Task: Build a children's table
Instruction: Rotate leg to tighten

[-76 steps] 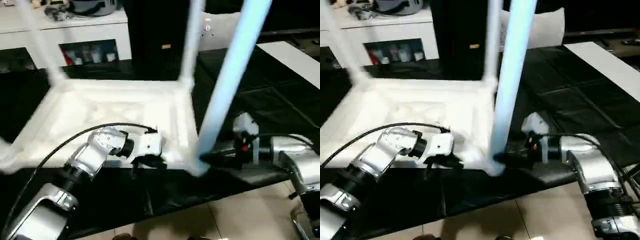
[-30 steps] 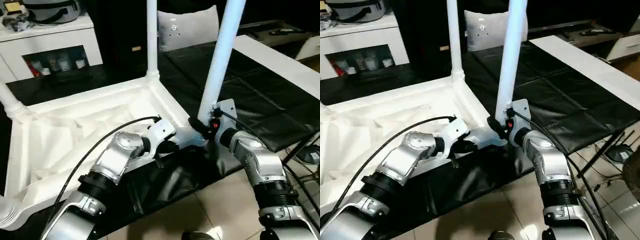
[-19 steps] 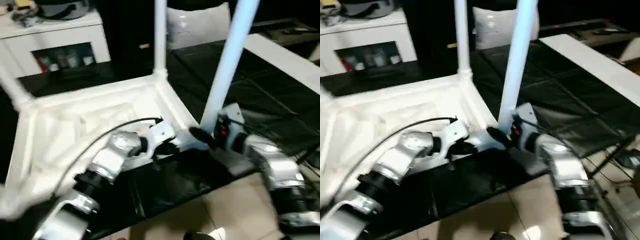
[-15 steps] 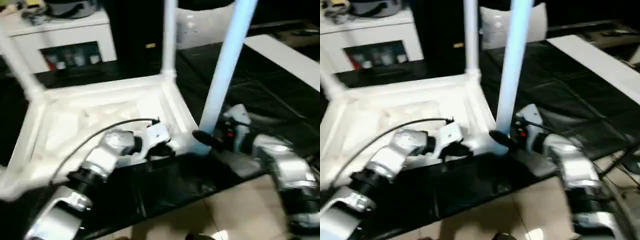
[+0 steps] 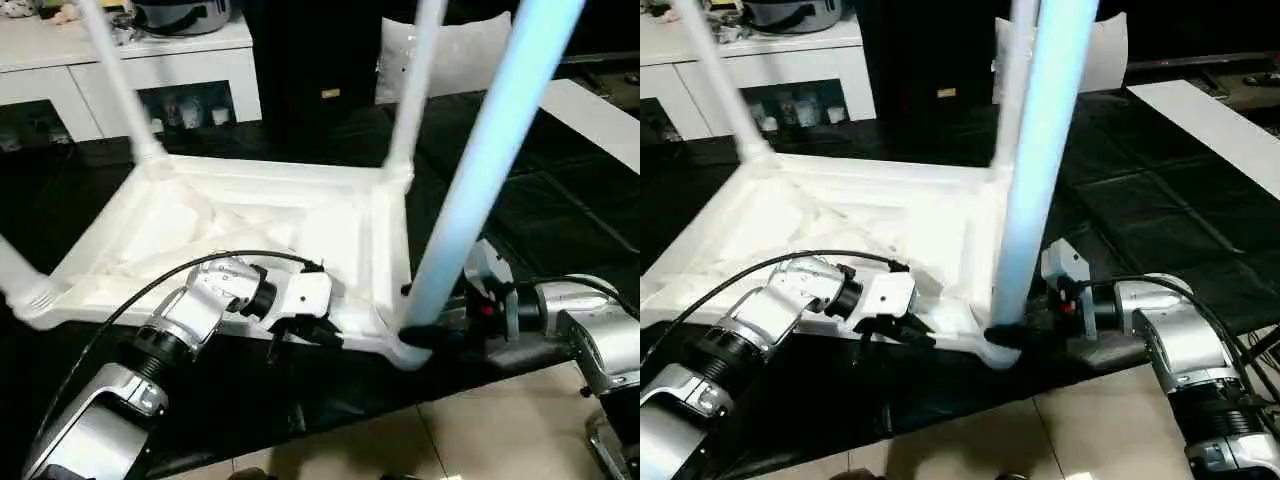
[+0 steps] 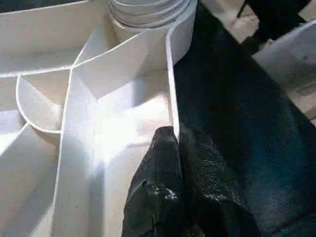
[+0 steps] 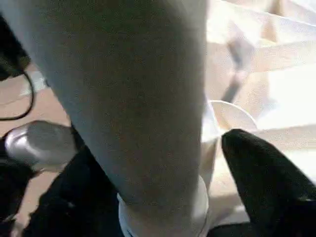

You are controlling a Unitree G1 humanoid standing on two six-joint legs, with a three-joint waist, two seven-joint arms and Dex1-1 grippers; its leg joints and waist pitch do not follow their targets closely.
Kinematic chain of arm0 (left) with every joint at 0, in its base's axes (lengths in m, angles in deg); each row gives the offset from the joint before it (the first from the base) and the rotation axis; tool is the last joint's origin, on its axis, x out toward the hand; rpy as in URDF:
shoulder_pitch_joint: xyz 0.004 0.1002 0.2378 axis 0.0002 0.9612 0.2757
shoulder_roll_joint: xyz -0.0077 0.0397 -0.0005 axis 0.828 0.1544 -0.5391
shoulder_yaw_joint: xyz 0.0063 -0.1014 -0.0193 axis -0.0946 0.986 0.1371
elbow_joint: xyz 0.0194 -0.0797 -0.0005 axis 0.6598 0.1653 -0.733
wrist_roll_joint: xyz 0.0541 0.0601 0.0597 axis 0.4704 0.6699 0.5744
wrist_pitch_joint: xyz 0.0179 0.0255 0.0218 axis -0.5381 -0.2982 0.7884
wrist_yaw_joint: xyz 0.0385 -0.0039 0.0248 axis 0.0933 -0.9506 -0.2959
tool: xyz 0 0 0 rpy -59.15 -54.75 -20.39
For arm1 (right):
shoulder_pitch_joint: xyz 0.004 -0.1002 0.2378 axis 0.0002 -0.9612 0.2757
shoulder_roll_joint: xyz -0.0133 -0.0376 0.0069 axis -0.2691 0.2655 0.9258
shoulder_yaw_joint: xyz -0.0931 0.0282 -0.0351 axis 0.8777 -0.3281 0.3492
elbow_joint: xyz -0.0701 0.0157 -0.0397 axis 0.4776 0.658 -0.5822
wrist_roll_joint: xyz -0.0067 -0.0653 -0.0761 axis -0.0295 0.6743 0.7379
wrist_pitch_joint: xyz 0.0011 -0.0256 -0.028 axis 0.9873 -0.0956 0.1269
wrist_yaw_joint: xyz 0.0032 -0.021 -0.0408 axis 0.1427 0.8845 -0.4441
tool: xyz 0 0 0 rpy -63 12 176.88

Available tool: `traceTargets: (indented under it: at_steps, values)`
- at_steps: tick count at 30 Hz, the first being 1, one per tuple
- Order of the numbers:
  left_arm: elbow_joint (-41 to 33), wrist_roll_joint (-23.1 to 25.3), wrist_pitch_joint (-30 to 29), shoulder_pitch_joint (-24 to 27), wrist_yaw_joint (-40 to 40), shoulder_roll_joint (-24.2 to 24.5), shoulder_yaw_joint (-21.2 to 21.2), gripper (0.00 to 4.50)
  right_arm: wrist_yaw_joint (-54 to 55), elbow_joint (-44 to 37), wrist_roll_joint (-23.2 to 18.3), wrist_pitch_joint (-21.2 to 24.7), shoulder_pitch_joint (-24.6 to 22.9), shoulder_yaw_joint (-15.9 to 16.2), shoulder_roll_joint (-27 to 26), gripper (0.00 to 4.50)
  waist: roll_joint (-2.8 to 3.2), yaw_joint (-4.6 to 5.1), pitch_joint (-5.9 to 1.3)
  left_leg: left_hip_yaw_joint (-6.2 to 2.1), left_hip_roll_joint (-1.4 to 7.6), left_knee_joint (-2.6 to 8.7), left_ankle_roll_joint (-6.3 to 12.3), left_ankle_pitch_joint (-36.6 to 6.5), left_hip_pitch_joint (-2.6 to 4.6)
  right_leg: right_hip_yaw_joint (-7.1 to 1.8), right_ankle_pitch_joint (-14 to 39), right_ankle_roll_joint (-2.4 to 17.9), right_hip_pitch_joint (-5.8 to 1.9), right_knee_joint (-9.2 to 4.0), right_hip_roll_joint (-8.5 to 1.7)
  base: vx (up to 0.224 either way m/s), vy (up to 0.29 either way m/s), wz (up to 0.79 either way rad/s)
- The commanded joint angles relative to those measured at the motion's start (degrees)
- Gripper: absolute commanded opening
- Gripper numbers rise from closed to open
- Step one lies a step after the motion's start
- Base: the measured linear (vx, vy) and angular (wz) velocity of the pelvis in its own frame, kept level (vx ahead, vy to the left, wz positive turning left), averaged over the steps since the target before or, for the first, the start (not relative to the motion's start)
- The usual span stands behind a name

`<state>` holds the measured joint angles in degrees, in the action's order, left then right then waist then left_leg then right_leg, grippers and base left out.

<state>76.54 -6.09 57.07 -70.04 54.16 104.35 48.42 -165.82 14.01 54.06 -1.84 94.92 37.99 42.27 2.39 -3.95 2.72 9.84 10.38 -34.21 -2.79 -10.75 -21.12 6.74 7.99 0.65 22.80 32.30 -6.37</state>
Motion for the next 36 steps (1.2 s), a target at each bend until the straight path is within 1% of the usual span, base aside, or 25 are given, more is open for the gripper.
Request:
traceTargets:
  at_steps: [1,5,9,10,13,15,17,19,20,21,22,23,24,25,26,27,28,29,30,31,32,33,34,35,36]
  values:
    - [0.22,1.21,1.25,-0.43,2.95,-0.71,-3.29,0.00,-2.32,-0.12,-0.53,-0.54,0.47,1.11,0.27,3.17,-1.07,0.23,-3.70,-0.58,3.00,4.36,3.81,-16.34,0.56,-2.79,23.71,10.24,-2.87,-3.82,-2.82,0.000,0.000,0.00]
    - [0.53,1.10,1.14,-0.55,2.98,-1.19,-3.02,0.00,-3.56,2.55,0.33,-1.74,1.14,2.23,-0.08,3.00,-1.06,0.06,-3.81,-0.50,3.03,4.26,4.08,-15.09,0.49,-2.85,22.38,10.69,-2.84,-3.70,-2.87,0.000,0.000,0.00]
    - [1.42,1.21,1.68,-0.66,2.91,-1.24,-2.89,0.00,-4.22,10.70,2.11,-5.86,3.50,2.81,-1.87,2.64,-0.98,-0.04,-3.87,-0.40,2.88,4.15,4.10,-15.12,0.45,-2.69,22.09,11.09,-2.85,-3.71,-2.76,0.000,0.000,0.00]
    - [1.67,1.14,1.65,-0.68,2.89,-1.30,-2.86,0.00,-4.37,13.68,2.69,-7.32,4.34,2.88,-2.46,2.52,-1.06,0.19,-3.73,-0.49,2.82,4.20,3.85,-16.03,0.27,-2.57,23.43,10.77,-2.95,-3.76,-2.83,0.000,0.000,0.00]
    - [0.92,-0.12,-0.95,0.16,2.68,-1.66,-1.73,0.00,-3.21,22.64,3.79,-10.98,6.30,2.53,-4.88,2.30,-0.71,0.98,-3.43,-0.60,2.70,4.25,3.07,-19.16,0.63,-2.28,28.00,9.71,-2.64,-4.47,-2.74,0.000,0.000,0.00]
    - [0.67,-0.48,-1.77,0.35,2.52,-1.82,-1.36,0.00,-2.74,23.99,3.79,-11.47,6.59,2.28,-5.35,2.24,-0.78,1.37,-3.21,-0.73,2.75,4.34,2.54,-21.38,0.83,-2.08,30.47,8.97,-2.49,-4.78,-2.66,0.000,0.000,0.00]
    - [-1.32,-1.93,-6.24,1.22,0.29,-2.67,0.46,0.00,2.34,31.36,4.36,-13.62,8.34,0.96,-8.26,2.15,-0.75,2.65,-2.85,-1.14,2.66,4.25,1.38,-26.52,1.36,-1.52,35.98,7.17,-2.12,-5.37,-2.70,0.000,0.000,0.00]
    - [-2.12,-2.06,-8.31,1.58,-1.05,-2.96,1.03,0.00,5.12,35.17,4.95,-15.47,9.32,0.44,-9.63,2.13,-0.58,4.13,-2.13,-1.64,2.36,3.79,0.17,-32.13,2.46,0.16,42.31,4.23,-1.52,-6.80,-2.46,0.000,0.000,0.00]
    - [-2.57,-2.05,-9.14,1.76,-1.73,-3.09,1.25,0.00,6.56,36.43,4.97,-15.41,9.63,0.09,-10.22,2.11,-0.54,5.69,-1.87,-2.13,2.06,3.44,-0.42,-35.55,3.03,2.15,45.20,1.01,-1.63,-8.26,-1.94,-0.061,0.017,-0.05]
    - [-2.78,-2.05,-9.52,1.84,-2.04,-3.15,1.36,0.00,7.22,37.01,4.98,-15.38,9.78,-0.07,-10.49,2.08,0.88,7.09,-1.54,-2.55,2.79,3.86,-0.91,-40.59,4.20,4.57,43.04,-0.01,-2.10,-9.06,-1.47,0.000,0.000,0.00]
    - [-3.80,-2.22,-12.05,2.19,-4.58,-4.05,2.31,0.00,12.95,40.50,5.16,-15.51,11.20,-1.11,-12.08,2.06,1.19,7.83,-1.15,-3.16,3.81,5.41,-1.51,-44.59,3.22,5.59,39.26,-0.01,-3.61,-7.91,-0.92,0.000,0.000,0.00]
    - [-4.95,-2.49,-14.74,2.57,-7.21,-5.13,3.31,0.00,18.75,43.28,5.27,-15.45,12.51,-2.13,-13.60,2.05,2.78,5.61,-0.31,-3.44,6.60,12.62,-5.10,-56.05,-4.32,2.07,19.99,4.46,-9.69,7.58,-0.29,-0.093,0.027,-0.07]
    - [-6.33,-2.61,-18.32,2.88,-11.14,-6.93,4.73,0.00,26.02,46.30,5.32,-15.35,14.23,-3.34,-15.39,2.04,2.28,3.06,-1.00,-0.91,5.82,13.82,-3.63,-55.10,-3.29,0.04,13.04,3.56,-7.59,9.97,1.16,-0.079,-0.025,-0.05]
    - [-6.53,-2.61,-18.82,2.91,-11.69,-7.20,4.93,0.00,26.95,46.69,5.31,-15.34,14.47,-3.50,-15.62,2.04,-1.74,5.19,-3.16,-1.73,2.85,7.28,-3.94,-39.24,0.98,-5.17,35.10,0.49,-5.51,5.38,-2.29,-0.079,-0.025,-0.05]
    - [-6.85,-2.52,-19.57,2.97,-12.46,-7.61,5.22,0.00,27.98,47.32,5.27,-15.45,14.83,-3.73,-15.91,2.04,-2.68,5.57,-3.14,-2.61,0.85,0.52,-4.25,-28.68,3.30,-4.48,50.57,2.40,-1.33,-2.21,-5.84,-0.030,-0.112,-0.15]
    - [-7.58,-2.25,-21.49,3.11,-14.39,-8.65,5.70,0.00,30.68,45.94,5.31,-15.19,13.88,-4.18,-16.67,2.03,-2.49,4.87,-2.99,-1.99,-0.51,-5.31,-2.36,-18.32,3.72,-4.50,59.17,2.43,0.26,-5.70,-8.40,0.014,-0.084,-0.47]
    - [-8.62,-1.75,-24.09,3.32,-17.22,-9.99,6.29,0.00,34.10,43.82,5.39,-14.60,12.80,-4.94,-17.76,2.02,-0.59,3.31,-3.35,-3.99,1.61,0.28,-0.88,-3.35,-3.69,-4.37,39.83,6.01,-6.04,-1.81,-6.62,0.014,-0.084,-0.47]
    - [-8.74,-1.69,-24.37,3.35,-17.56,-10.13,6.36,0.00,34.45,43.61,5.41,-14.51,12.73,-5.04,-17.88,2.02,-1.25,3.89,-2.97,-3.76,1.77,1.86,-0.52,-3.79,-4.12,-3.32,30.39,7.13,-5.20,-0.77,-3.93,0.064,-0.003,-0.44]
    - [-8.88,-1.37,-25.49,3.24,-19.66,-11.17,6.80,0.00,36.95,41.11,4.86,-12.23,12.52,-6.08,-18.68,2.02,-0.72,4.35,-3.42,-3.43,1.95,2.02,0.42,-8.11,-2.01,-2.97,20.50,10.70,-4.11,-0.14,-2.29,0.000,0.000,0.00]
    - [-8.30,-0.49,-27.50,2.53,-25.59,-13.98,8.04,0.00,44.19,35.04,4.25,-7.26,12.59,-8.55,-20.80,2.02,-0.45,4.65,-3.39,-3.19,2.13,2.19,1.03,-9.89,-1.36,-3.19,18.09,12.25,-3.98,-0.03,-2.17,0.000,0.000,0.00]
    - [-7.73,-0.18,-27.80,2.13,-27.63,-14.93,8.50,0.00,46.86,33.16,4.44,-6.21,12.64,-9.13,-21.48,2.02,0.05,4.73,-3.68,-3.01,2.00,2.47,2.02,-10.01,-1.13,-3.10,15.97,13.57,-4.55,-0.36,-2.12,0.000,0.000,0.00]
    - [-7.45,-0.10,-28.01,1.92,-28.86,-15.49,8.80,0.00,47.55,32.26,4.78,-6.30,12.62,-9.10,-21.88,2.02,0.10,4.74,-3.73,-2.94,2.06,2.66,2.02,-9.93,-1.15,-2.98,15.61,13.64,-4.62,-0.47,-2.01,0.000,0.000,0.00]
    - [-6.87,0.06,-28.52,1.47,-31.61,-16.73,9.45,0.00,48.88,30.25,5.56,-6.58,12.58,-8.95,-22.77,2.02,-0.26,4.79,-3.67,-2.73,1.82,2.85,2.05,-10.51,-1.42,-2.71,17.08,13.00,-4.79,-0.93,-1.91,0.000,0.000,0.00]
    - [-6.80,0.15,-28.57,1.34,-32.56,-17.07,9.67,0.00,49.48,28.98,5.69,-6.25,12.51,-8.94,-23.46,2.02,-0.56,4.65,-3.68,-2.51,1.79,2.89,2.11,-11.45,-1.11,-2.77,19.28,12.32,-4.60,-1.53,-2.05,0.000,0.000,0.00]
    - [-7.15,0.42,-28.87,1.42,-33.26,-17.29,9.77,0.00,50.31,28.35,5.44,-6.09,12.63,-8.86,-24.01,2.55,-0.50,4.56,-3.73,-2.50,1.88,3.10,2.51,-10.87,-1.13,-2.77,19.81,11.98,-4.70,-1.67,-2.14,0.000,0.000,0.00]
